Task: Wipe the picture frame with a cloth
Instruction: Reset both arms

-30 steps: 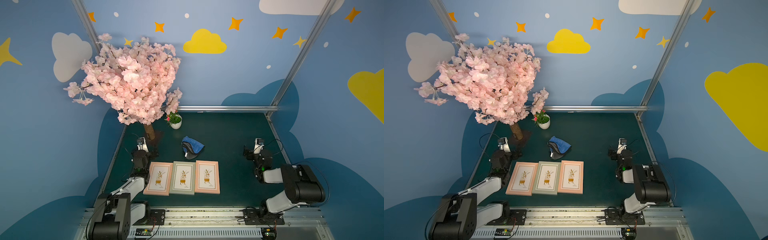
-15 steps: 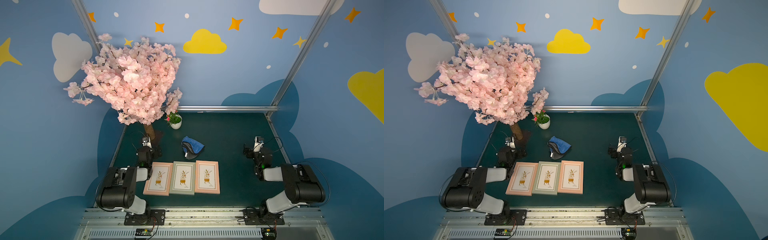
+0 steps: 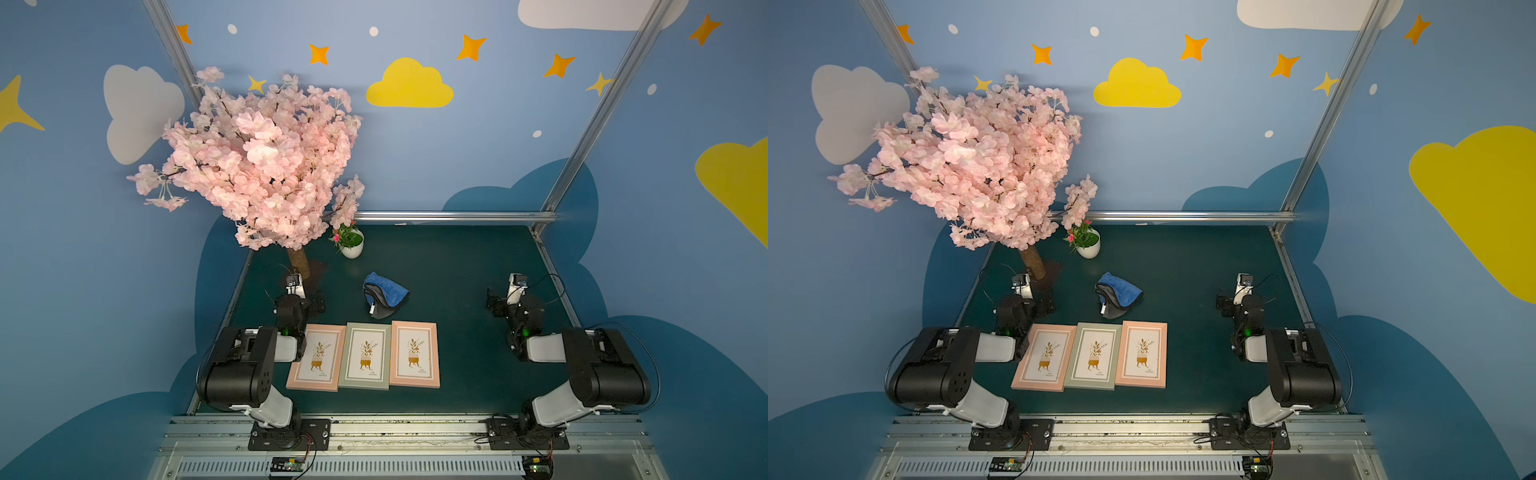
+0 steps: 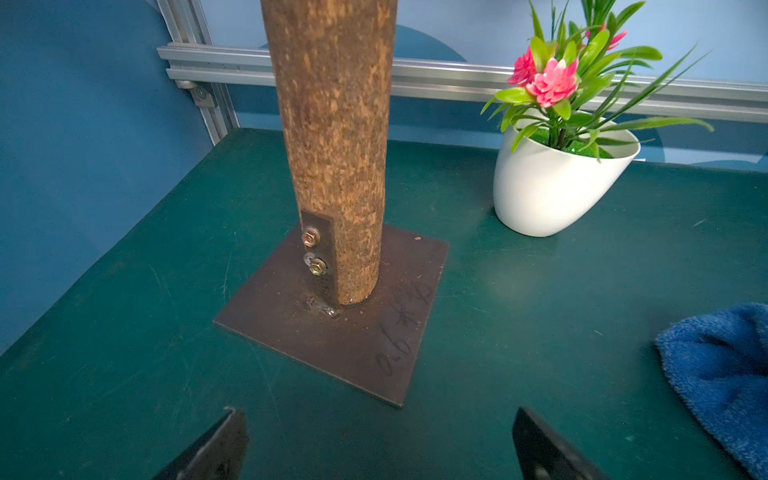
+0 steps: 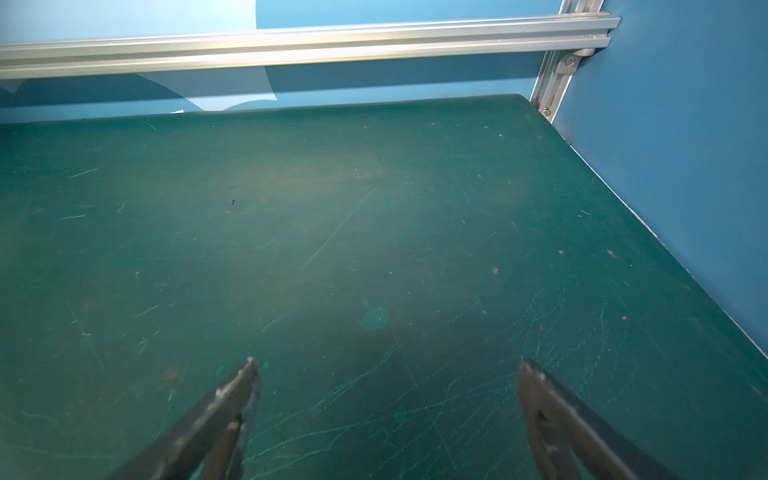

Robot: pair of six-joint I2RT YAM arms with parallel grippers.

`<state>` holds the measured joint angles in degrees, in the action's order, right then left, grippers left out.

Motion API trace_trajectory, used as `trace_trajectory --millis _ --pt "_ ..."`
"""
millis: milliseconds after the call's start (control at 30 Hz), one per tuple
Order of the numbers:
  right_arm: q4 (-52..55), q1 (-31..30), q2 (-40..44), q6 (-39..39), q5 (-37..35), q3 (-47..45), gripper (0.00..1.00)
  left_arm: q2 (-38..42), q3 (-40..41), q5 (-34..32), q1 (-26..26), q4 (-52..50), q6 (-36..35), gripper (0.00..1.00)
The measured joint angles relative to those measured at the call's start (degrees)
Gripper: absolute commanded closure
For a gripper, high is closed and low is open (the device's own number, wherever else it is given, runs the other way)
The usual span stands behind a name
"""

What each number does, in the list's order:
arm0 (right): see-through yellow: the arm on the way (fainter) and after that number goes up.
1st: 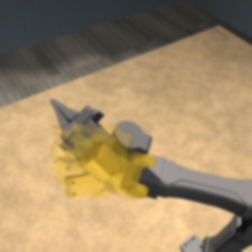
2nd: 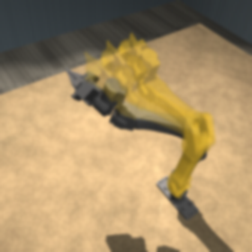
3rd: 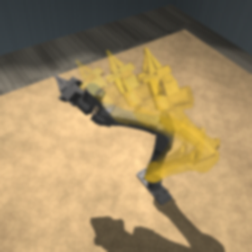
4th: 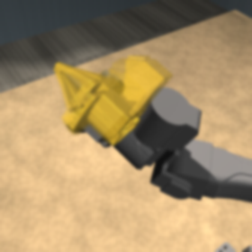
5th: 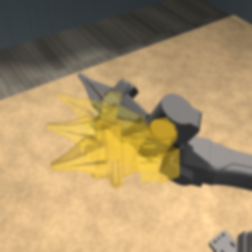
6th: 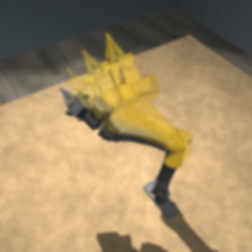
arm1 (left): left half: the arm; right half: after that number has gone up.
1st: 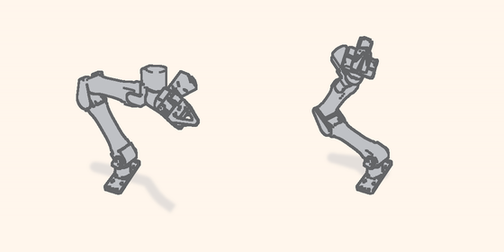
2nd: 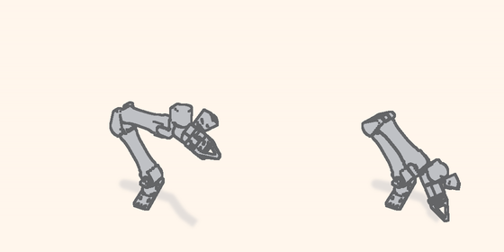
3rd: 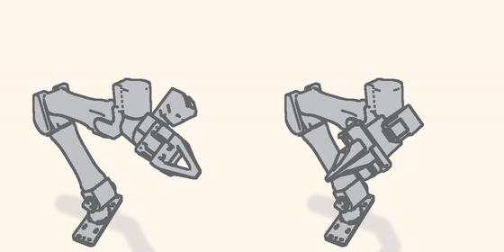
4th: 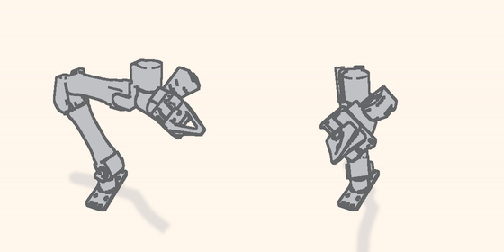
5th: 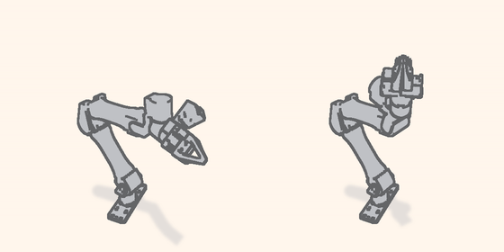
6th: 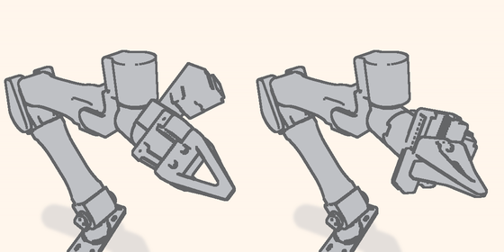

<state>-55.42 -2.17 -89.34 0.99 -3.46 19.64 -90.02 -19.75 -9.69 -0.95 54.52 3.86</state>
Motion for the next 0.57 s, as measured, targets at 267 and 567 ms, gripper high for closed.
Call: trace_trajectory --millis 267,567 --pt "0.0 -0.3 0.0 0.0 -0.1 0.0 0.03 0.0 0.0 -0.2 0.2 0.1 0.0 0.0" --pt "0.7 -0.3 0.0 -0.8 0.2 0.8 0.03 0.0 0.0 -0.2 0.2 0.1 0.0 0.0"
